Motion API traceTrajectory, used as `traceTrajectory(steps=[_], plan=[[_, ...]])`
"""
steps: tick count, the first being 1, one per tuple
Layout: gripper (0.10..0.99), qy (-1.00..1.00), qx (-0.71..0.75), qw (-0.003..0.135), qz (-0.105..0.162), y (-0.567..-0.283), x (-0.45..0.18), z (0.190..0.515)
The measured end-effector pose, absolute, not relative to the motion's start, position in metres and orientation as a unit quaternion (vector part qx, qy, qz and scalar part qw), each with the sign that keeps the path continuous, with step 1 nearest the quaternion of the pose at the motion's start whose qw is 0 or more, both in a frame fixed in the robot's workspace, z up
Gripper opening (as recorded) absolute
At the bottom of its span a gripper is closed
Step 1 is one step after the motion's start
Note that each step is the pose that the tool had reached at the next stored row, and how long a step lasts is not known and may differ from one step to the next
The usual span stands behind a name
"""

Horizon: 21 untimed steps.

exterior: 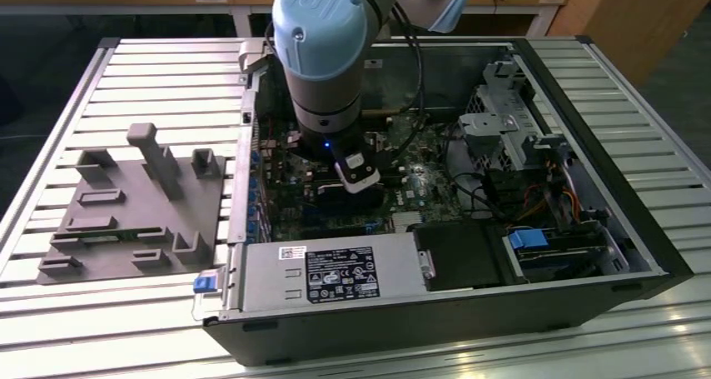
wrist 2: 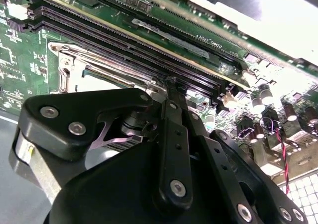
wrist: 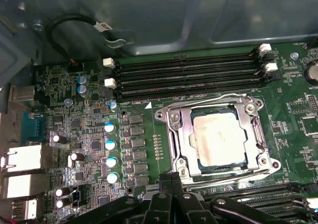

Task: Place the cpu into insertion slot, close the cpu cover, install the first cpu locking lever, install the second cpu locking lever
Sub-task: 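Install the second cpu locking lever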

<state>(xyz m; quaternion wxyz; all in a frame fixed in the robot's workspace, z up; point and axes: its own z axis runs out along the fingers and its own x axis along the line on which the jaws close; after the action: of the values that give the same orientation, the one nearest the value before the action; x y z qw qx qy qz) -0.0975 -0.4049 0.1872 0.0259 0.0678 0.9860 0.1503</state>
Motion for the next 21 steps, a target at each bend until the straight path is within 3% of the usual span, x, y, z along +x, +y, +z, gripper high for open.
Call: traceTrajectory(steps=[21], plan=[[0.106, 0.986, 0.068, 0.026, 0.151, -0.4012, -0.0976, 0.1904]])
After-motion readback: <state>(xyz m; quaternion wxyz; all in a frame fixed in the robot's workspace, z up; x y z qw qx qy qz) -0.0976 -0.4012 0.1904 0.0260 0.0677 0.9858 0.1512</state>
